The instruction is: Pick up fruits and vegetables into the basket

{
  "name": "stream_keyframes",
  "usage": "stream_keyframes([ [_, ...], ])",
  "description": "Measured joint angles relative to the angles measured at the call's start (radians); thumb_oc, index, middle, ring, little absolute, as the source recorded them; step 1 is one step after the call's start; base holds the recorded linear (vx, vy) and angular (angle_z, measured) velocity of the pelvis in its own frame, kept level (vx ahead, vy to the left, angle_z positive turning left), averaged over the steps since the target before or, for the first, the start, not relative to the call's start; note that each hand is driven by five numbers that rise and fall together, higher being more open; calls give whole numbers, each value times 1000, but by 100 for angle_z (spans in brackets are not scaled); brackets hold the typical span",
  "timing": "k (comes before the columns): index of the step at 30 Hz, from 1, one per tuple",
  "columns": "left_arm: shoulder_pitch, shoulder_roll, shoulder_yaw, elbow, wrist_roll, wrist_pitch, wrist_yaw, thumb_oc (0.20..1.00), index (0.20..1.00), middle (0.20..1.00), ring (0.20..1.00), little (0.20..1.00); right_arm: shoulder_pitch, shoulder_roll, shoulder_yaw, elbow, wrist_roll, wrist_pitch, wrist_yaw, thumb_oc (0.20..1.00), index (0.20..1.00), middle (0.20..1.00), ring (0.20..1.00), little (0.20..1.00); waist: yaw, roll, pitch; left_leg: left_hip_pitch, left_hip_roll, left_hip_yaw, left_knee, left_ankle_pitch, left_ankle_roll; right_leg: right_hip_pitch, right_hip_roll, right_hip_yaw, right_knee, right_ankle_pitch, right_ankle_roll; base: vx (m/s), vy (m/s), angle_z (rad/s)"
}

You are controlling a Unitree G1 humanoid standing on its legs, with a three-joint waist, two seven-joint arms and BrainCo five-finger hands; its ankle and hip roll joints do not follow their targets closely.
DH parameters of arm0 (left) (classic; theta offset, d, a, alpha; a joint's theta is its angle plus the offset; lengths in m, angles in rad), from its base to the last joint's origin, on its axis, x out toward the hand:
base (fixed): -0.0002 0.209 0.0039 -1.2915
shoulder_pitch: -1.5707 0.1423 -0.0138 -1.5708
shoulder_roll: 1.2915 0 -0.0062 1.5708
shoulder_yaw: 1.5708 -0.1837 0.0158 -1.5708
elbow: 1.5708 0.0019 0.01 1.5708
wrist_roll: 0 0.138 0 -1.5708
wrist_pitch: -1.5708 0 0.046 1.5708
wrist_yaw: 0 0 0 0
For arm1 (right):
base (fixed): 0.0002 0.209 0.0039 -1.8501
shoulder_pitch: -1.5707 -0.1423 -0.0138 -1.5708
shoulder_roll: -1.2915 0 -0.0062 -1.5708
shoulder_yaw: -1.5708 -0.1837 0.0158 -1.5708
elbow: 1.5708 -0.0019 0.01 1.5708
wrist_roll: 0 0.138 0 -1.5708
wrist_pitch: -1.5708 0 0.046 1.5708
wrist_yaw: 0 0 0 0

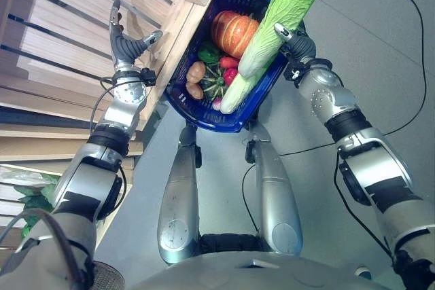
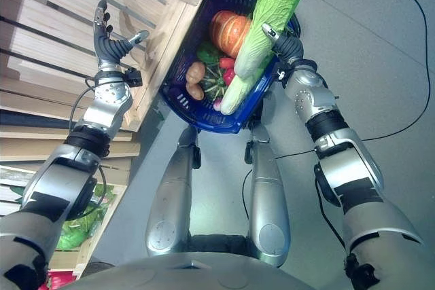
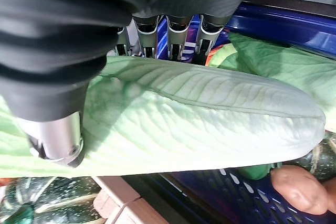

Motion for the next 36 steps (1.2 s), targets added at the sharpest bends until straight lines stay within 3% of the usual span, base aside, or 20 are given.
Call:
stream_keyframes([
  [5,-14,-1,-34,28,-6,-1,-16,1000,1000,1000,1000,1000,-87,35,-3,217,5,47,62,200,200,200,200,200,12,3,0,-5,-11,-10,3,5,-1,-6,-14,-8,19,-9,5,18,-4,8],
  [11,-25,-5,-47,32,-7,-11,-23,1000,1000,1000,1000,1000,-97,46,-5,325,4,111,113,200,200,200,200,200,36,13,2,-41,-18,-19,15,11,-4,-44,-23,-17,47,-15,2,17,5,6],
  [24,-26,-31,-71,30,-7,-23,-15,1000,1000,1000,1000,1000,-108,72,-23,389,-45,208,95,200,200,200,200,200,48,25,3,-68,-28,-24,23,17,-4,-86,-35,-18,93,-30,-2,5,4,2],
  [25,-25,-33,-71,30,-7,-23,-15,1000,1000,1000,1000,1000,-108,74,-23,390,-54,218,92,382,382,382,382,382,50,26,3,-70,-27,-25,27,20,-1,-88,-34,-18,97,-32,-3,0,0,0],
  [26,-25,-35,-71,30,-7,-23,-14,1000,1000,1000,1000,1000,-108,74,-23,391,-55,221,91,755,755,755,755,755,52,26,3,-70,-27,-25,28,20,-1,-88,-33,-18,98,-32,-3,0,0,0],
  [27,-25,-37,-71,30,-7,-24,-14,1000,1000,1000,1000,1000,-111,74,-23,395,-57,224,89,1000,1000,1000,1000,1000,54,26,3,-70,-26,-24,30,20,-1,-88,-33,-18,99,-33,-3,0,0,0],
  [36,-25,-53,-71,29,-6,-29,6,1000,1000,1000,1000,1000,-130,73,-29,428,-64,265,68,1000,1000,1000,1000,1000,56,26,3,-71,-27,-25,38,15,-8,-91,-34,-17,111,-33,-3,0,0,0],
])
